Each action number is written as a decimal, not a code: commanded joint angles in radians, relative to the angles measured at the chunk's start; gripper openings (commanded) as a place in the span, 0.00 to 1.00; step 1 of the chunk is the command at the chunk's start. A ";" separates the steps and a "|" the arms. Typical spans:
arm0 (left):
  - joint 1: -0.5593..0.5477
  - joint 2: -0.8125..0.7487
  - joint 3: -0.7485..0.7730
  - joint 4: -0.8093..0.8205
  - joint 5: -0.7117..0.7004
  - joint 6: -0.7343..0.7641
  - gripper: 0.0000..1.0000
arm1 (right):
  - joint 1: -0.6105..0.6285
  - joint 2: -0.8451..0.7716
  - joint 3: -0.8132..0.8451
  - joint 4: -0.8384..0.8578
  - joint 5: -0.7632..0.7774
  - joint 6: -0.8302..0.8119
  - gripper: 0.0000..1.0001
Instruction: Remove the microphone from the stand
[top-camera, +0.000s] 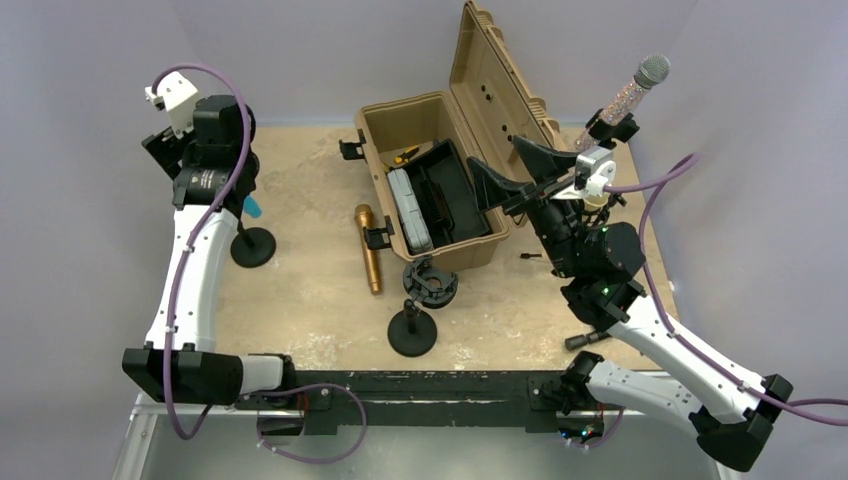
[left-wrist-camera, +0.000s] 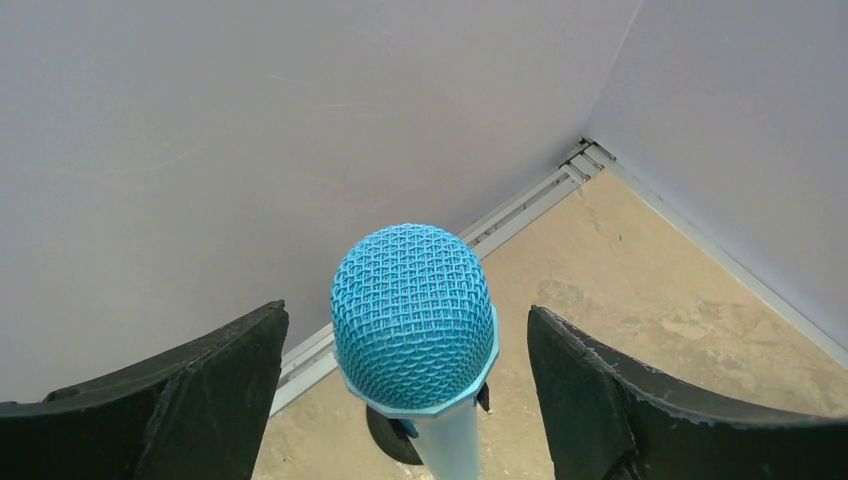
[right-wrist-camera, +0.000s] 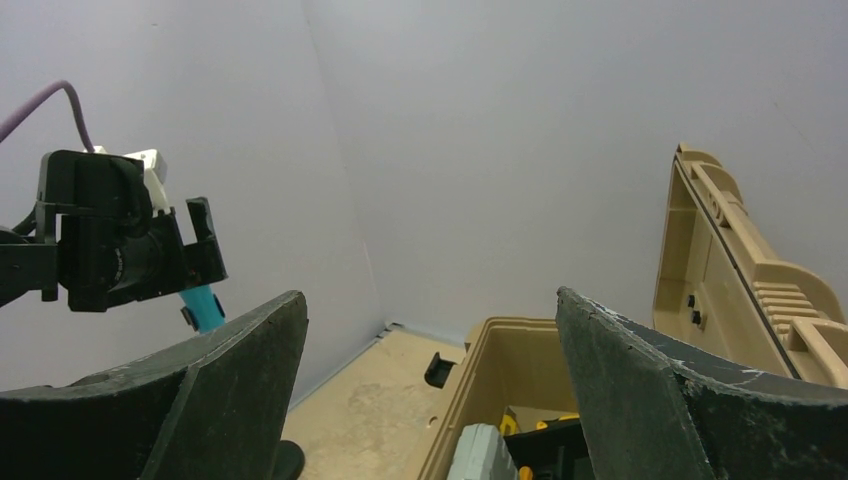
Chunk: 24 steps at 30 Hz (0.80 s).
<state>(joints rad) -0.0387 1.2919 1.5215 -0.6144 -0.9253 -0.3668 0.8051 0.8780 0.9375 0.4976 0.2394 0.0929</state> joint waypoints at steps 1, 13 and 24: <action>0.023 0.011 0.038 0.040 0.047 -0.018 0.86 | 0.002 -0.002 0.047 0.044 -0.019 -0.005 0.93; 0.021 -0.042 0.022 -0.004 0.086 -0.041 0.34 | 0.002 0.029 0.039 0.073 -0.051 0.020 0.93; -0.063 -0.185 -0.022 -0.041 0.224 0.024 0.00 | 0.002 0.096 0.063 0.091 -0.112 0.046 0.92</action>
<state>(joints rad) -0.0723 1.1820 1.4914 -0.6876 -0.7746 -0.3737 0.8051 0.9676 0.9466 0.5392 0.1623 0.1219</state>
